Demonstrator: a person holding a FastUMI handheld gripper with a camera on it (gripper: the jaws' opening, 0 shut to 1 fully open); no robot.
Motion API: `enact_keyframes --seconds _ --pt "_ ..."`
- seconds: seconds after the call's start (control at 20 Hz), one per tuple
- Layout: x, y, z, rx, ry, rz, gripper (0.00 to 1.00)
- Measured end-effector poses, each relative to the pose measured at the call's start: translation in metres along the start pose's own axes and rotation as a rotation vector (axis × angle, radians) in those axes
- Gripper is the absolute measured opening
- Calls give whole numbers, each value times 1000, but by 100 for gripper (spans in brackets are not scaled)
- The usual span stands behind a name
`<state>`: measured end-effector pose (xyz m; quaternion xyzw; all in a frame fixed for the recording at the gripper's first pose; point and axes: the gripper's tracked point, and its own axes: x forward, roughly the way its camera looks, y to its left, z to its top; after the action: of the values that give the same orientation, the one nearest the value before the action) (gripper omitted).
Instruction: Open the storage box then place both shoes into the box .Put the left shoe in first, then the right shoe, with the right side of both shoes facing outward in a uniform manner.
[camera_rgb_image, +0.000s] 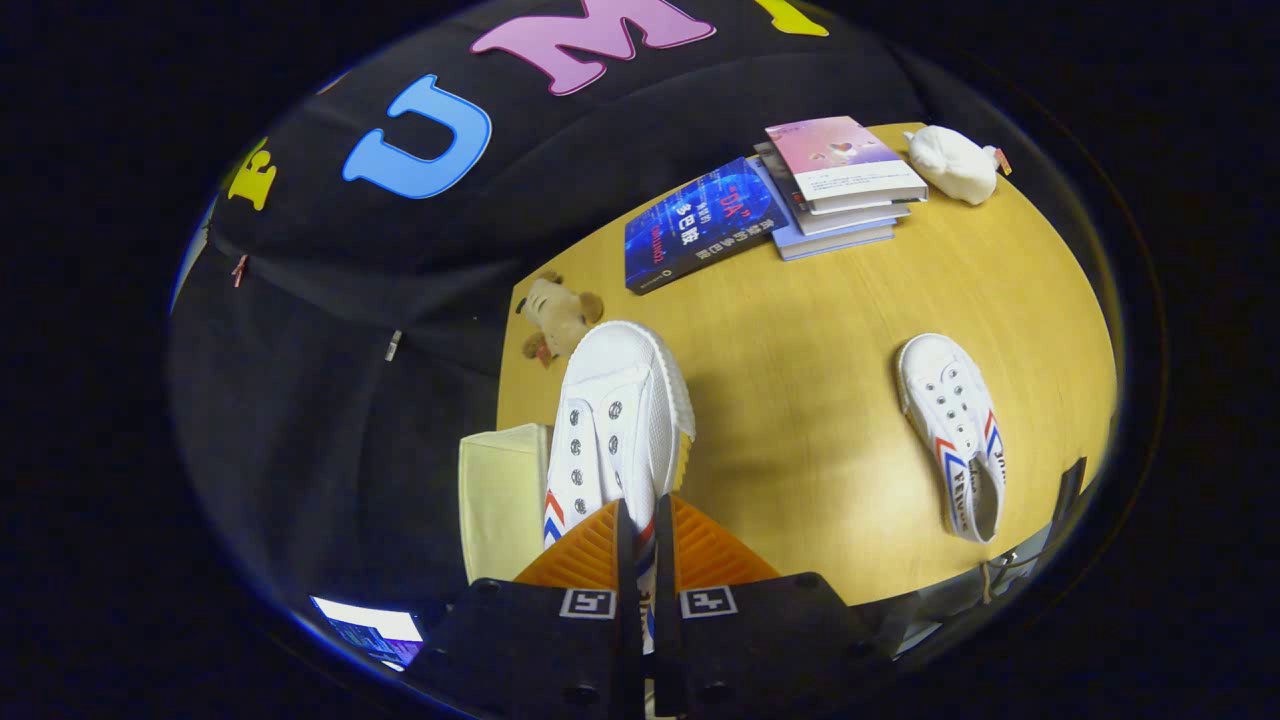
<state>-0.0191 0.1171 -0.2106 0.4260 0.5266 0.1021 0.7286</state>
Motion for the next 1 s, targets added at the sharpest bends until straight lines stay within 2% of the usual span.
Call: enact_keyframes --seconds 0.2,0.4,0.7,1.0 --pt "10 67 -22 23 66 75 9" --pt "35 118 -53 -14 135 78 9" --pt "88 156 -102 -44 231 11 9" --pt "136 151 -130 -52 252 -94 9"
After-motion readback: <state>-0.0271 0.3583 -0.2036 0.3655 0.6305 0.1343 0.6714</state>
